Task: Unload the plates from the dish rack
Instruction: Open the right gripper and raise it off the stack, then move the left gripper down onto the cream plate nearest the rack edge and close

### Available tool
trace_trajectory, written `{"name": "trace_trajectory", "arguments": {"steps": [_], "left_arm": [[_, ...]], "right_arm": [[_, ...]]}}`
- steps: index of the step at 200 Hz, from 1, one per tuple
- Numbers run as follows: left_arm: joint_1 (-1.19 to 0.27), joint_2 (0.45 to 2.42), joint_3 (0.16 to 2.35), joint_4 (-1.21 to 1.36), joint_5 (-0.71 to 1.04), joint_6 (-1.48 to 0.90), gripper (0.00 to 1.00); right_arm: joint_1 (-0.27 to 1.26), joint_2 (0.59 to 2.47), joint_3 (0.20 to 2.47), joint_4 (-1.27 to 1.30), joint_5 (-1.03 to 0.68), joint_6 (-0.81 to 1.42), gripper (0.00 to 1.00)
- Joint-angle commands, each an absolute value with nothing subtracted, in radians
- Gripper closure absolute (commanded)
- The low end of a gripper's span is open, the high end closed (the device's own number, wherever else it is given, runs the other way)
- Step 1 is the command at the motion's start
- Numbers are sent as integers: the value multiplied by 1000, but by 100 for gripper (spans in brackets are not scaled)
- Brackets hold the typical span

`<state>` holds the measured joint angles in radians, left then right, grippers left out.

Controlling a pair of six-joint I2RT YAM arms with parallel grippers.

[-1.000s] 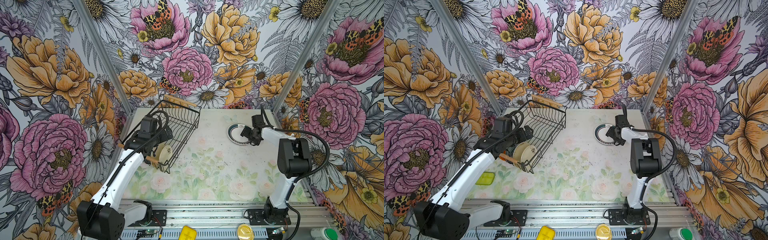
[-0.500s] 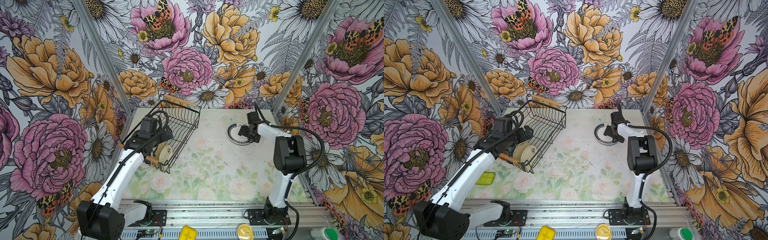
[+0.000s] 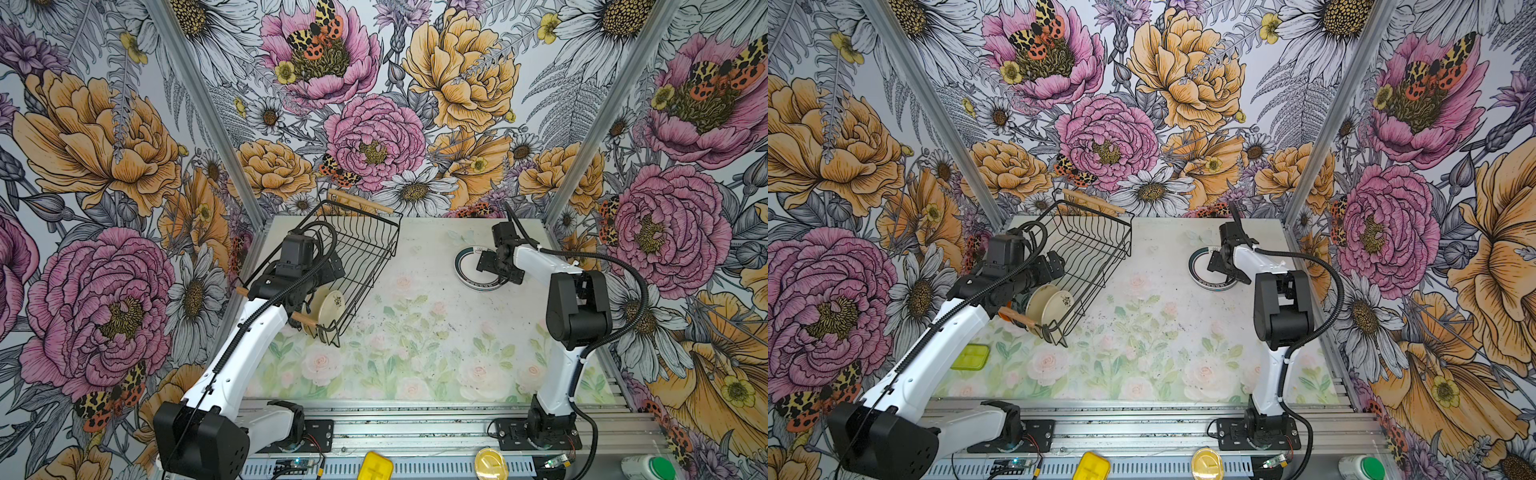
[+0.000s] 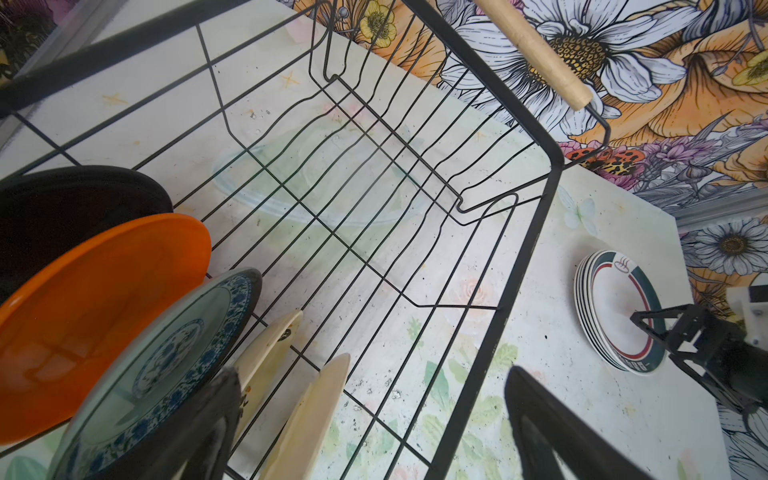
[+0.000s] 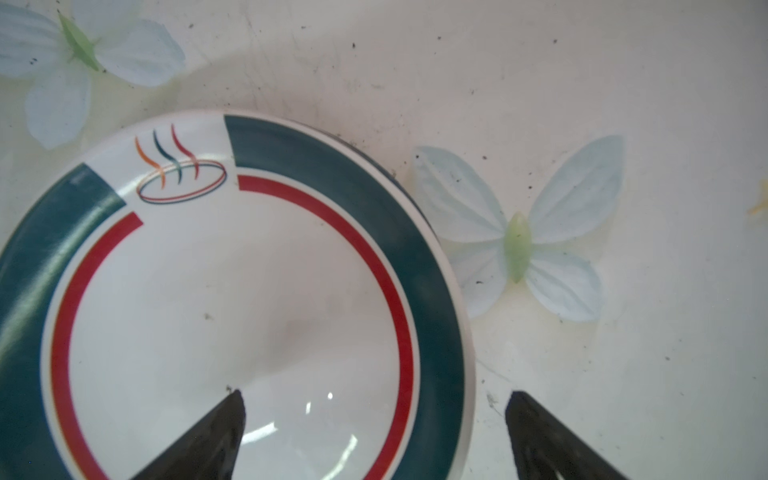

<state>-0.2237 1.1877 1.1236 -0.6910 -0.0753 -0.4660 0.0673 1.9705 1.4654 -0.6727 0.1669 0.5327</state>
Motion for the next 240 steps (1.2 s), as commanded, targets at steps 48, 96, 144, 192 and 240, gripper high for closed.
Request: {"name": "trace_trajectory", "arguments": {"steps": [48, 96, 144, 192, 240], "left_arm": [[-200, 1216, 1206, -810, -74, -374, 1], [-242, 1299, 1335, -1022, -85, -339, 1], [-281, 1367, 1387, -1198, -148, -360, 2], [-301, 1418, 1367, -1204, -154, -343, 13], [-300, 1471, 1362, -1207, -134, -303, 43]], "right_arm": [[75, 1812, 1461, -678, 179, 523, 1], [75, 1709, 1408, -679, 155, 505, 1], [73, 1630, 1324, -677, 147, 497, 1], [72, 1599, 1273, -676, 149, 499, 1], [71, 1582, 1242, -674, 153, 502, 1]]}}
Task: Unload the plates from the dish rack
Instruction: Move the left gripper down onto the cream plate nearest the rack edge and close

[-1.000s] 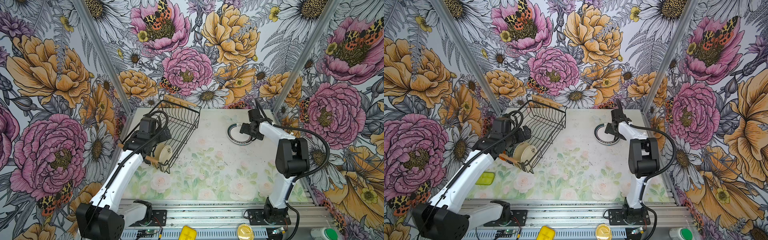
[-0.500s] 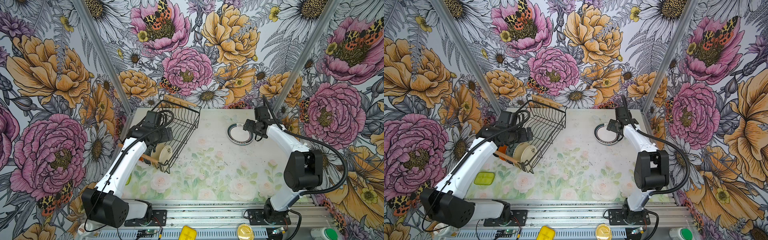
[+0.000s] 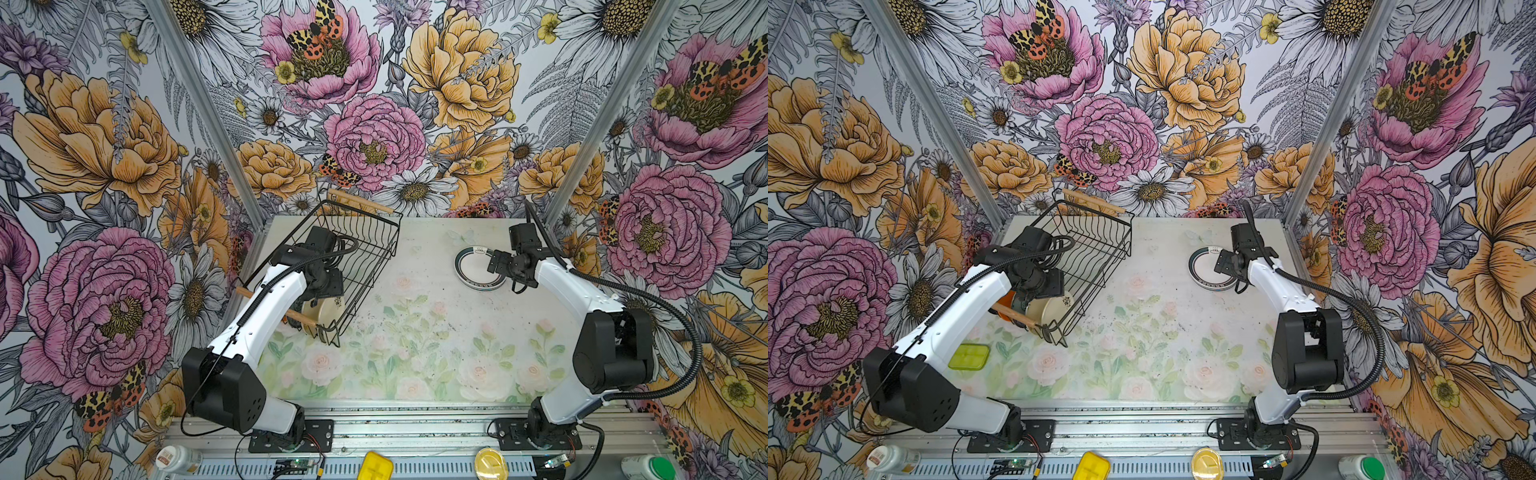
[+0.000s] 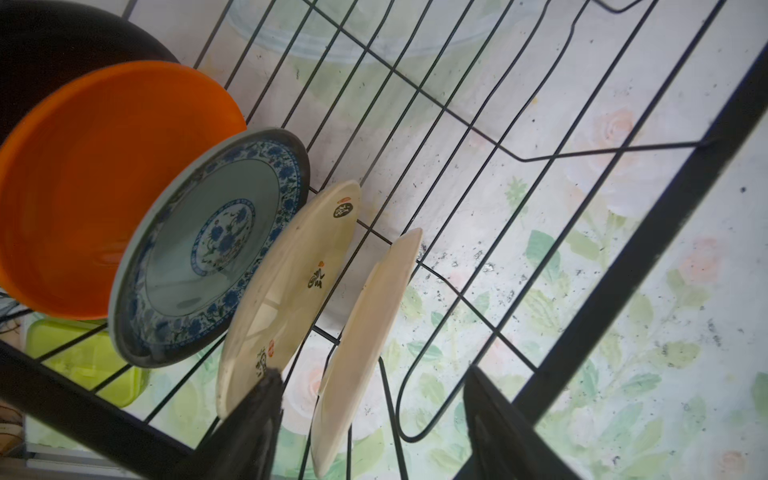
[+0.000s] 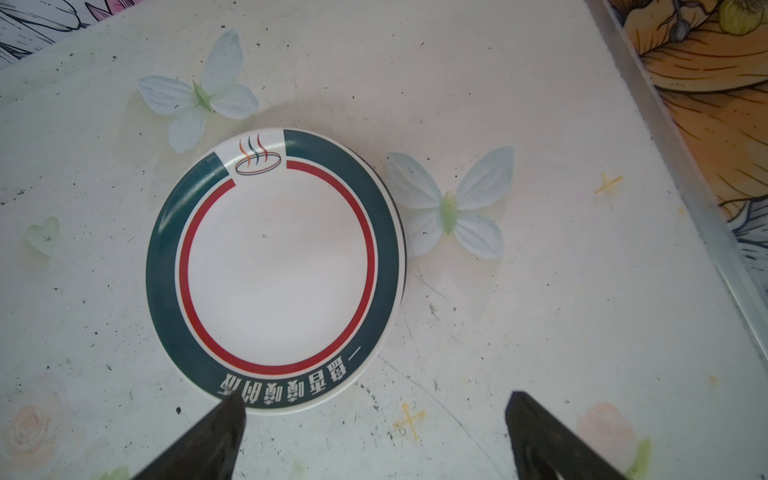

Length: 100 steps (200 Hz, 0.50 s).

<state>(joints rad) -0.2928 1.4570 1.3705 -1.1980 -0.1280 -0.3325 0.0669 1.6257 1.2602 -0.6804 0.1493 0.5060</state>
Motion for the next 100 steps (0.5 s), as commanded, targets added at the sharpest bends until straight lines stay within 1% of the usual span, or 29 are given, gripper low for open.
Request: {"name": "trace_trajectory", "arguments": {"steps": [1, 21, 47, 83, 100], "left_arm": [[-301, 1472, 1362, -1208, -134, -302, 43], [-296, 1490, 1365, -1221, -126, -274, 47], [-295, 1522, 1383, -1251, -110, -229, 48], [-283, 1564, 1407, -1294, -136, -182, 50], [-269, 1577, 1408, -1298, -131, -172, 53]], "right_arm": [[72, 1582, 1241, -674, 153, 503, 1], [72, 1570, 1230, -673, 158, 503, 1], [68, 1557, 1216, -670, 160, 502, 1], [59, 1554, 1206, -664, 158, 500, 1], [56, 1551, 1203, -661, 159, 500, 1]]}}
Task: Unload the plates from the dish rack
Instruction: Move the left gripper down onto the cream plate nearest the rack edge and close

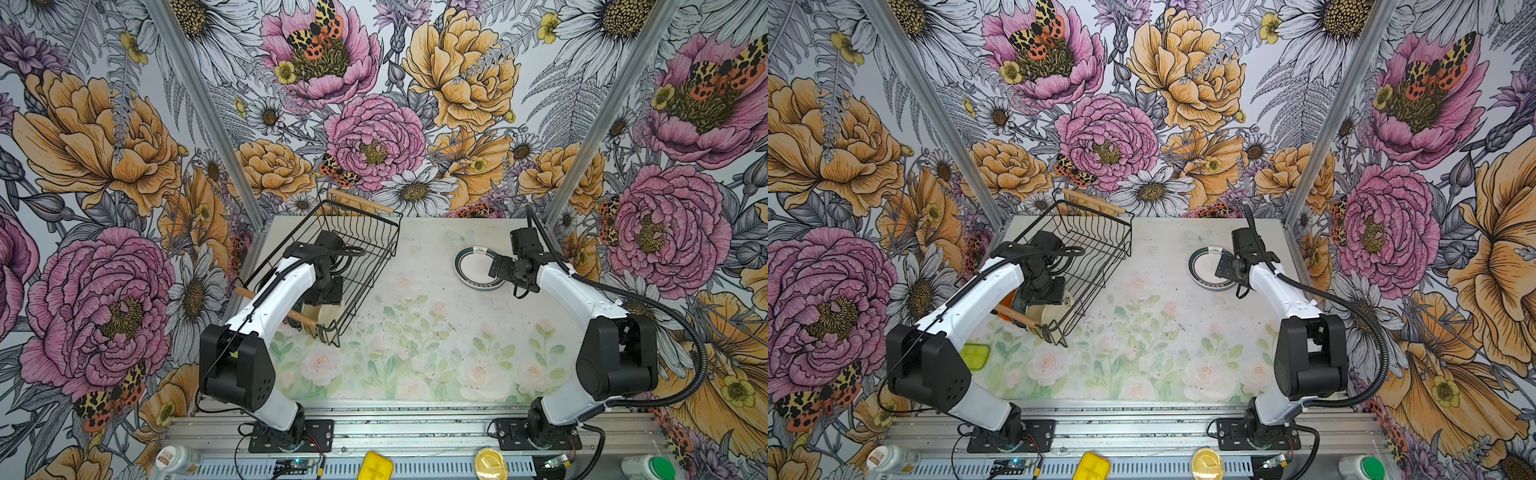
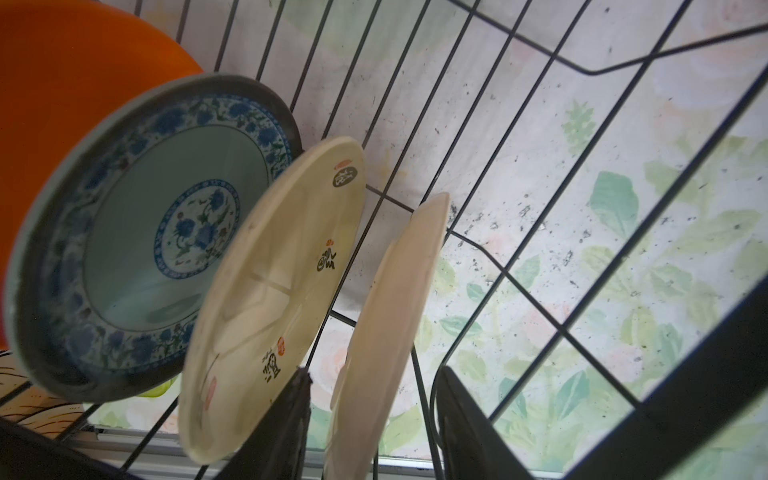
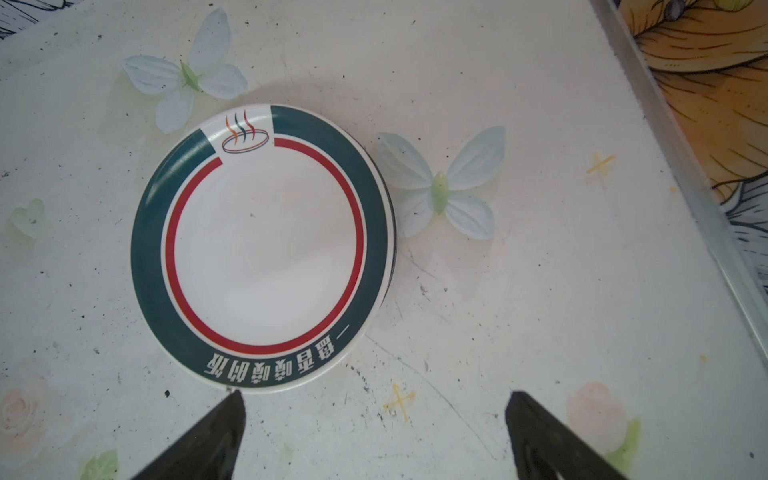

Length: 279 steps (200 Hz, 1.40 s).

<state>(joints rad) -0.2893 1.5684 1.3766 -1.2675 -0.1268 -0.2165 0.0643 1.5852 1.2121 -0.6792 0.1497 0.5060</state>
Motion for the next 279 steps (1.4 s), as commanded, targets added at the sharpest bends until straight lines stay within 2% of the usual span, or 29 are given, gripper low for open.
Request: {"name": "trace_trajectory", "arguments": {"steps": [1, 68, 117, 230, 279], "left_arm": [[-269, 1578, 1408, -1298, -129, -172, 53], [-268, 1594, 1405, -1308, -128, -170, 70], [-267, 1604, 1407, -1320, -131, -169, 78], [-270, 1623, 1431, -1333, -117, -163, 87], [-273, 1617, 1437, -1338, -108, -157, 95]], "right_arm": [[56, 1551, 1201, -661, 159, 500, 1], [51, 1543, 1193, -654, 156, 498, 1], [48, 1534, 1186, -650, 148, 497, 1], [20, 1511, 1170, -634, 118, 495, 1], [15, 1517, 1169, -624, 101, 499, 1]]}}
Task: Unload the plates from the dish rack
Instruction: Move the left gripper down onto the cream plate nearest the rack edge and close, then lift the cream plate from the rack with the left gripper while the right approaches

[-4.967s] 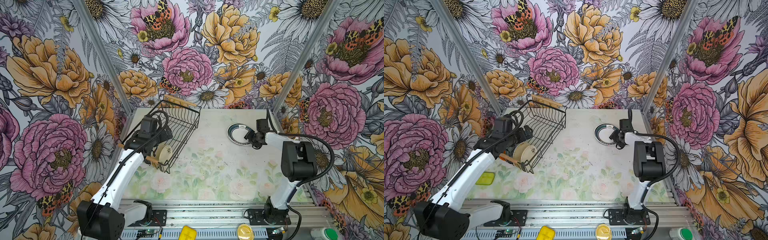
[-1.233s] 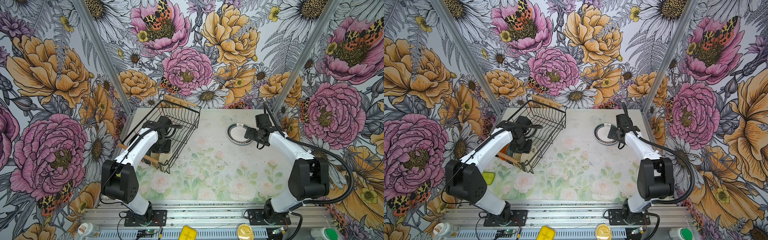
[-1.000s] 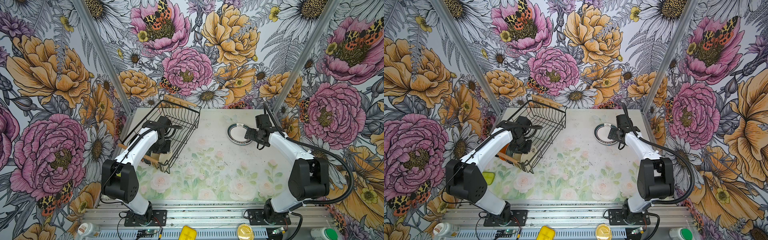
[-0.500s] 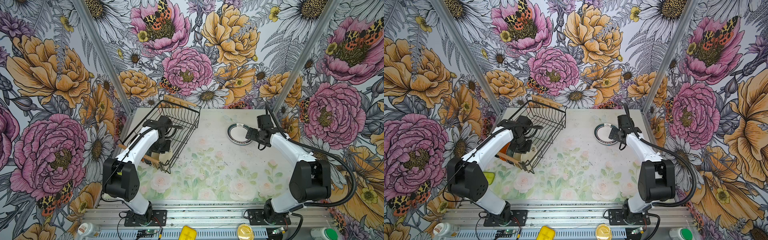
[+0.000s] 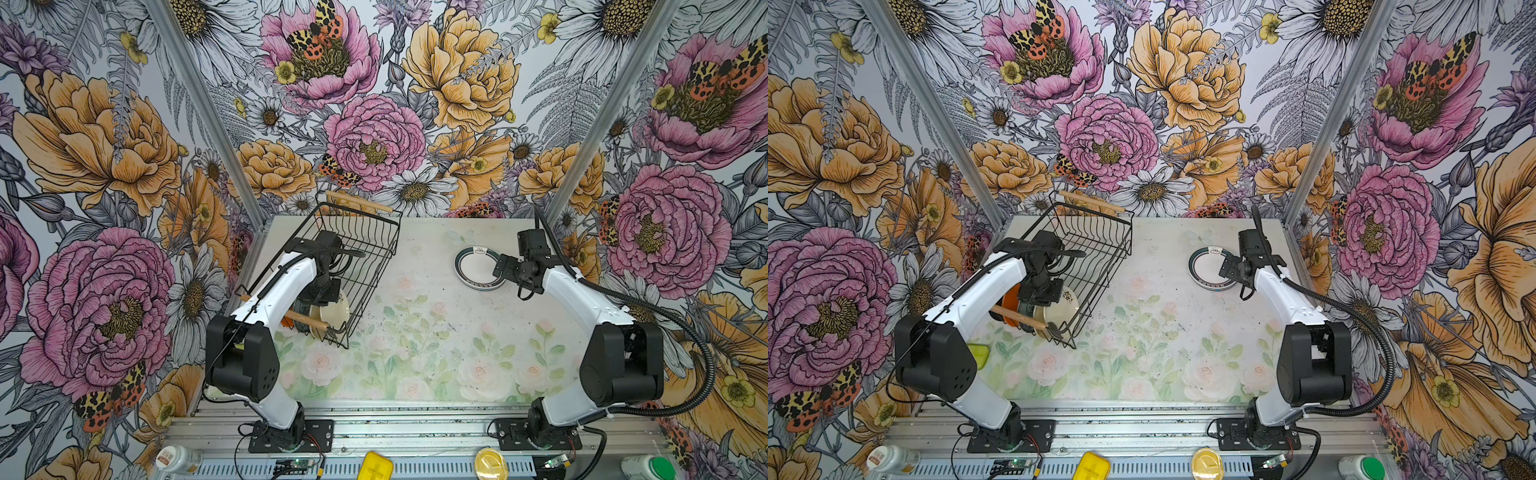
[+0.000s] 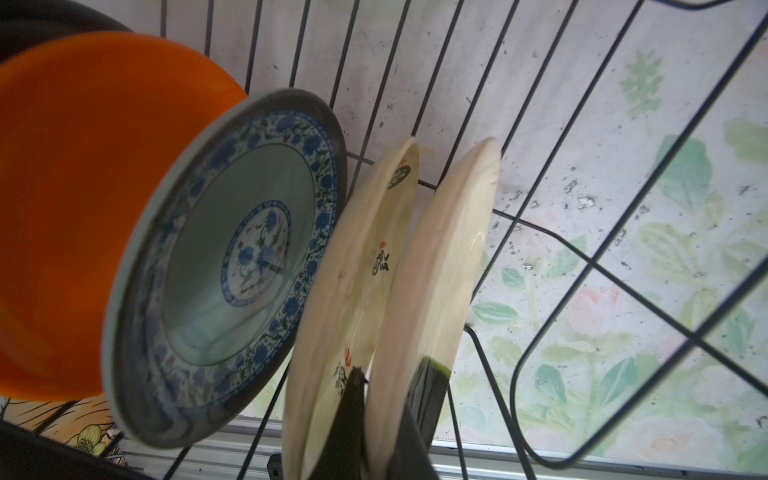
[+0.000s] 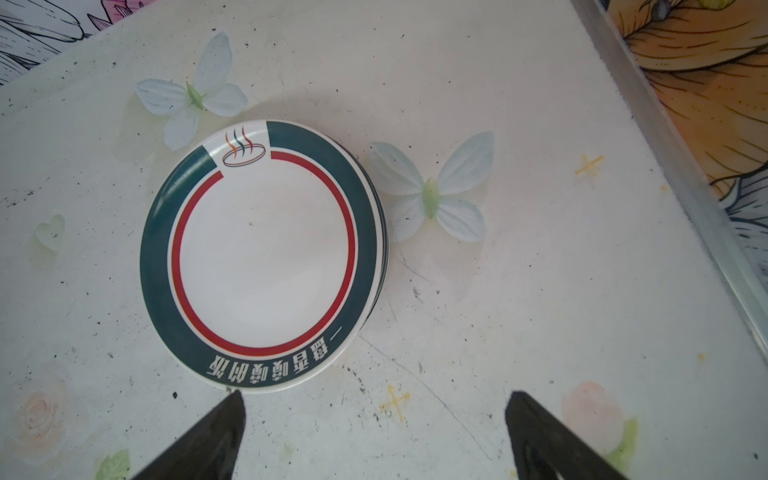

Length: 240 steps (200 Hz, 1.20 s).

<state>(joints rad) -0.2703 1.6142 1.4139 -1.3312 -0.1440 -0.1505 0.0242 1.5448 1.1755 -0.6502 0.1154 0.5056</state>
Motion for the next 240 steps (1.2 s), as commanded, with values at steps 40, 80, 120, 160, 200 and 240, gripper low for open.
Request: {"name": "trace_trajectory", "arguments": {"steps": [40, 80, 120, 160, 200, 240], "left_arm": [[-278, 1620, 1451, -1341, -105, -156, 96], [-278, 1601, 1488, -1358, -107, -152, 99], [-275, 1583, 1541, -1383, -154, -155, 100], [-272, 1575, 1688, -1438, -300, -154, 100], [-287, 1571, 1867, -1451, -382, -173, 100], [-309, 1553, 1943, -1379, -287, -322, 100]], "right_arm": [[15, 1522, 1169, -620, 96, 500, 1], [15, 1528, 1175, -615, 87, 504, 1], [15, 1527, 1180, -614, 86, 504, 1], [15, 1525, 1184, -612, 94, 503, 1], [15, 1511, 1180, -609, 113, 505, 1], [15, 1473, 1159, -599, 127, 509, 1]]}}
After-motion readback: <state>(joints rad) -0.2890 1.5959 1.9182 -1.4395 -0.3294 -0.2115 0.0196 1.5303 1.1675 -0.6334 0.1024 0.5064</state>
